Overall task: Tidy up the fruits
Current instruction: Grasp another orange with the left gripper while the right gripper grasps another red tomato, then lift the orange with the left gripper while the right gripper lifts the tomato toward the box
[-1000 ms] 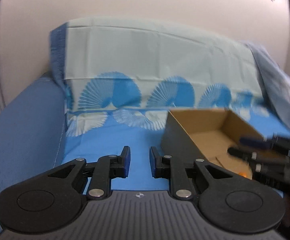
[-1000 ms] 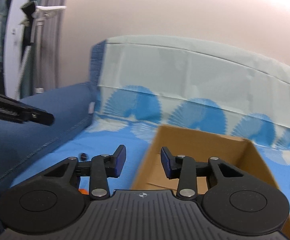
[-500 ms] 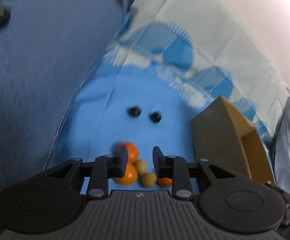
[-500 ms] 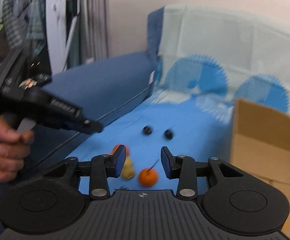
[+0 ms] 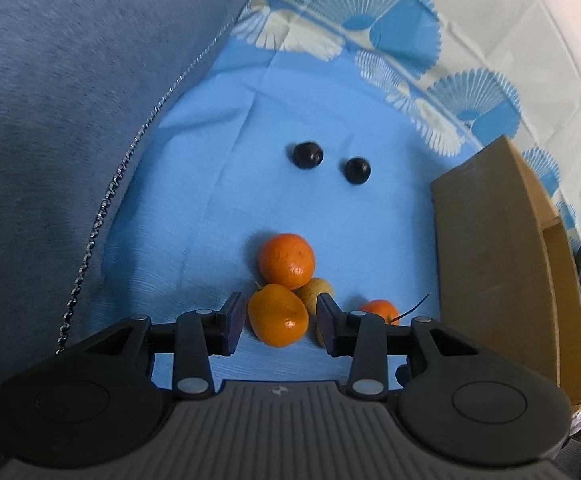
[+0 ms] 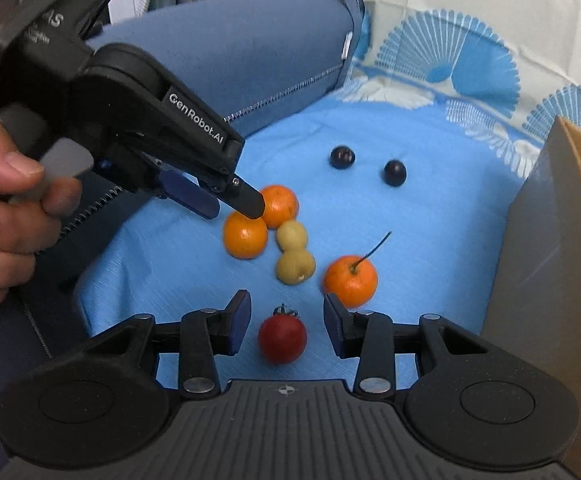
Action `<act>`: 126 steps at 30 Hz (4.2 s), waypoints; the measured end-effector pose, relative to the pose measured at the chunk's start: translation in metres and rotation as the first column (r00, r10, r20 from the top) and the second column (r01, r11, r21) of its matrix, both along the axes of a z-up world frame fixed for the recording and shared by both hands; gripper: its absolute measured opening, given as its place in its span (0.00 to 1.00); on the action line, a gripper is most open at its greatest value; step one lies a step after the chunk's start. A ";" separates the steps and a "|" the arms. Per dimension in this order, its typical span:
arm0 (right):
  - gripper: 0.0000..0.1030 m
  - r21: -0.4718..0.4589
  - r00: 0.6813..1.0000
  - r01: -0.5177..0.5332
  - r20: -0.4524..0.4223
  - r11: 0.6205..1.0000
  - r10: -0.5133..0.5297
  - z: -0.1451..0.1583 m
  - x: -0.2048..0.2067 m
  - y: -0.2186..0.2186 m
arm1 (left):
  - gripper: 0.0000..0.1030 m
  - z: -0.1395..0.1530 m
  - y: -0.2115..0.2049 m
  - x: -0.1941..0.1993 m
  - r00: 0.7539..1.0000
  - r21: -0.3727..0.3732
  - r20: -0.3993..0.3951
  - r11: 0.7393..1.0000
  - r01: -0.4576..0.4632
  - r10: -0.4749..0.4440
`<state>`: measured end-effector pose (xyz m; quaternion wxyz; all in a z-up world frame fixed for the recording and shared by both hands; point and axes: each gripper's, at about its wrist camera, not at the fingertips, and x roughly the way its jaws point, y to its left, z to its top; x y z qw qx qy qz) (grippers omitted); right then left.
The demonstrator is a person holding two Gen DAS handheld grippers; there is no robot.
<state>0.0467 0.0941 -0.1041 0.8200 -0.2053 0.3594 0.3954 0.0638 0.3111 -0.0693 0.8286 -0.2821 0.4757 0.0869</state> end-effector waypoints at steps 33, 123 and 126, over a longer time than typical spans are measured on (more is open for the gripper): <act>0.31 -0.134 0.991 0.110 -0.065 0.985 -0.119 -0.025 0.010 -0.013 | 0.39 -0.005 -0.025 -0.008 0.987 0.095 -0.119 0.988 0.120 -0.108; 0.31 0.298 0.894 0.202 0.333 0.933 -0.300 0.101 -0.060 -0.126 | 0.37 0.067 -0.111 -0.082 0.894 0.425 0.300 0.885 0.188 -0.334; 0.31 0.361 0.869 0.260 0.316 0.895 -0.380 0.119 -0.064 -0.154 | 0.37 0.067 -0.118 -0.085 0.873 0.454 0.313 0.866 0.209 -0.374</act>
